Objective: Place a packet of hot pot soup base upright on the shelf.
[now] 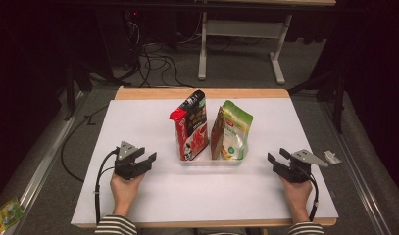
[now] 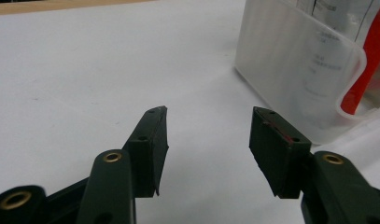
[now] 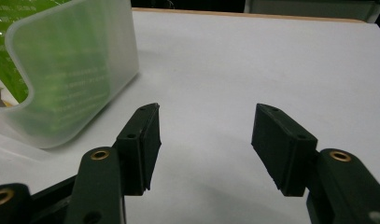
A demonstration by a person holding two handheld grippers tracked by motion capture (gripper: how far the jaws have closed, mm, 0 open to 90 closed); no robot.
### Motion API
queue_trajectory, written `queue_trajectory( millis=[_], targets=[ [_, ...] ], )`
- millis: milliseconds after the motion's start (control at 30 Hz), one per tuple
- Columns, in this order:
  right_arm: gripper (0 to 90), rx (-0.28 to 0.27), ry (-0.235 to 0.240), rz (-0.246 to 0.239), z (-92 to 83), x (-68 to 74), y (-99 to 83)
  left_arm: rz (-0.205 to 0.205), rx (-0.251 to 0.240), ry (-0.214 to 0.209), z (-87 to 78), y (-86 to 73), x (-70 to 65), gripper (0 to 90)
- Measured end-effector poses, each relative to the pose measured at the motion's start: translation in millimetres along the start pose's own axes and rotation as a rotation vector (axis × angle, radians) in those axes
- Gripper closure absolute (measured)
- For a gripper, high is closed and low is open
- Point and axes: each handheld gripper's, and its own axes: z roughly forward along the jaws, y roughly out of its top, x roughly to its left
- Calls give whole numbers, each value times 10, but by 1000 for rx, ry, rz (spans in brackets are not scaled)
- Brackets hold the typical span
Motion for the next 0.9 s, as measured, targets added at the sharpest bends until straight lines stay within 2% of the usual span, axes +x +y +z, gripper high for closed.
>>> queue_trajectory(
  millis=[267, 633, 900],
  targets=[
    [421, 0, 1, -2, 2, -1, 0, 3, -6, 10, 61, -23, 4, 472],
    [422, 0, 0, 0, 1, -1, 0, 15, 10, 18, 144, -64, 9, 472],
    [421, 1, 0, 1, 0, 1, 0, 9, 11, 24, 193, -93, 27, 471]
  ],
)
